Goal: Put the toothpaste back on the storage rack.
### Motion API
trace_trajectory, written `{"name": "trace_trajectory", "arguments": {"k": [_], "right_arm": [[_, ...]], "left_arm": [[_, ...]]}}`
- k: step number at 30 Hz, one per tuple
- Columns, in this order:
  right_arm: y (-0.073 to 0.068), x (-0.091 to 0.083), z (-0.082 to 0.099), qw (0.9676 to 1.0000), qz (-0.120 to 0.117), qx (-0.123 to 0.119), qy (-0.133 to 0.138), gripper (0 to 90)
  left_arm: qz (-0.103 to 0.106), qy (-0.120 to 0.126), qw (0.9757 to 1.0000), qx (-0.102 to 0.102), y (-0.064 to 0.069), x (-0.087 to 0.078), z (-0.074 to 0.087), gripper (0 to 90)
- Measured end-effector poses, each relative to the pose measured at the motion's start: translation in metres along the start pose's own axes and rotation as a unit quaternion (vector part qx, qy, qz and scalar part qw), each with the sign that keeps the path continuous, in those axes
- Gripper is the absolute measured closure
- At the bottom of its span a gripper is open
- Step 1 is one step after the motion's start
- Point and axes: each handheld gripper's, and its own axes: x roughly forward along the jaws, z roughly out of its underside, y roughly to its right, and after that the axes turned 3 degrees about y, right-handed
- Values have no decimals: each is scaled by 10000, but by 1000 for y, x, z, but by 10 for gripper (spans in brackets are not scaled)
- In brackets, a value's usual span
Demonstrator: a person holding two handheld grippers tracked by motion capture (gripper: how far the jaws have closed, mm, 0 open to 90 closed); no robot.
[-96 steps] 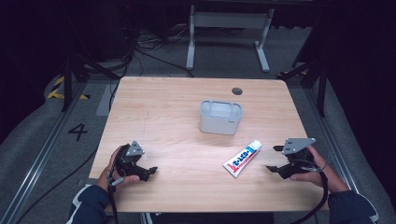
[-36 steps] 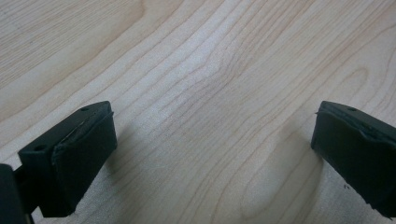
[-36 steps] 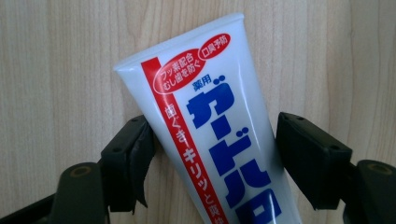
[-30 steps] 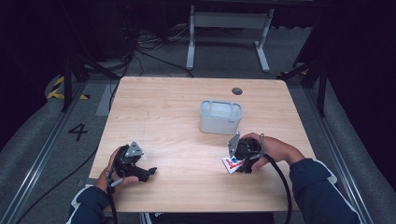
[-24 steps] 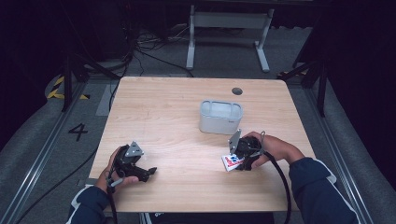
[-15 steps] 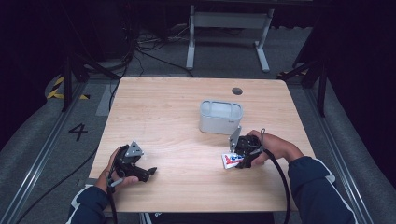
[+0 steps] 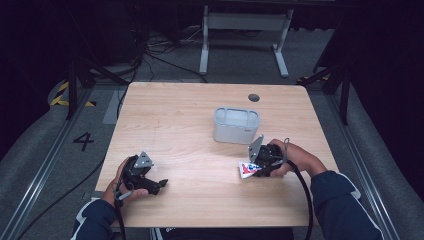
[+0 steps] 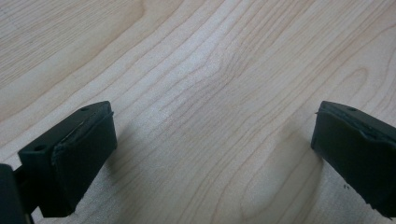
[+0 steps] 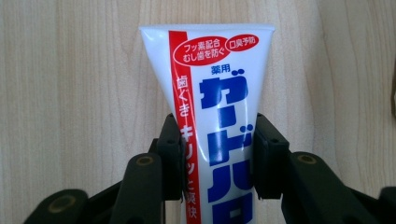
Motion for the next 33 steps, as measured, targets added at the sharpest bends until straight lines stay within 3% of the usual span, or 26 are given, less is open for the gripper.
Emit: {"name": "trace_trajectory", "arguments": {"k": [4, 10, 17, 20, 22, 26, 33], "right_arm": [[-2, -2, 2, 9999, -10, 43, 130, 635], [-4, -14, 11, 9971, 108, 215, 718, 636], [-6, -31, 26, 9882, 285, 479, 1428, 642], [-8, -34, 29, 9851, 361, 545, 1591, 644], [-9, -36, 32, 9813, 464, 650, 1752, 644], [-10, -39, 35, 9778, 506, 715, 1904, 644], [-13, -46, 40, 9680, 612, 918, 2253, 643]], "left_arm": [[0, 0, 10000, -1, 0, 0, 0, 5], [0, 0, 10000, -2, 0, 0, 0, 5], [1, 0, 10000, -1, 0, 0, 0, 5], [1, 0, 10000, 0, 0, 0, 0, 5], [1, -2, 10000, -1, 0, 0, 0, 5], [0, -1, 10000, -2, 0, 0, 0, 5], [0, 0, 10000, -1, 0, 0, 0, 5]]}}
